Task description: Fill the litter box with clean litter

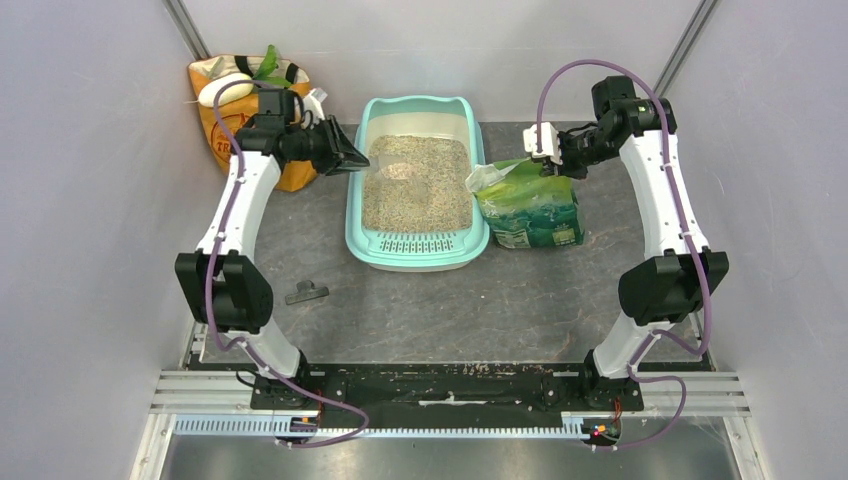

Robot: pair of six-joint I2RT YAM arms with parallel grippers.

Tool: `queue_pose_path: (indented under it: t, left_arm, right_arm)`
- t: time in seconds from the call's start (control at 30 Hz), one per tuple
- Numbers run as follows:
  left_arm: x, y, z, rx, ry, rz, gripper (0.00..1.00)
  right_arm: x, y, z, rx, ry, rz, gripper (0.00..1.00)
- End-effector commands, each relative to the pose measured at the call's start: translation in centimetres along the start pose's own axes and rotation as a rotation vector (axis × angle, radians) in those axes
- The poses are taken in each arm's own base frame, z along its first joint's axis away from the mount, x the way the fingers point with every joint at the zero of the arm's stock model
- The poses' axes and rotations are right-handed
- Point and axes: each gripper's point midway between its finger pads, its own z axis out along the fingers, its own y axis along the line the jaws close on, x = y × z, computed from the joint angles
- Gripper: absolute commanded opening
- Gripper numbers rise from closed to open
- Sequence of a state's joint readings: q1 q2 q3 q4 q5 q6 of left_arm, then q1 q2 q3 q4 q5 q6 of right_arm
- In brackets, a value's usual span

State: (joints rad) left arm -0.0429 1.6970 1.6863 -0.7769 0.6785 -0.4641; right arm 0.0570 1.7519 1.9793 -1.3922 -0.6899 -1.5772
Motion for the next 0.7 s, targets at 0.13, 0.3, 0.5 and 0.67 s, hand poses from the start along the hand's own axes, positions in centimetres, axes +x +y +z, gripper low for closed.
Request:
queue_pose_path:
  t: [0.13,0.3,0.5,0.67]
  left_arm:
    - [2.4,-0.3,-1.1,-0.345,0.056,0.483,0.02]
    - [3.7,-3.2,-1.0,-0.243,0.119,0.681,0.02]
    - [5.1,-7.2,-0.9,0.006,0.195,0.682,0.02]
    - [4.3,-14.7,-0.9,0.233,0.150,0.673,0.02]
  right_arm:
    - [-1.8,-2.3,-1.9,0.103,-0.011,-0.088,0.00]
    - [-1.9,-2.0,-2.2,0.112,-0.010,-0.090,0.00]
    - [-2.1,-1.7,-2.4,0.121,-0.020,-0.095,0.00]
    - [-2.4,-1.2,-2.5,0.118,-0.030,-0.098,0.00]
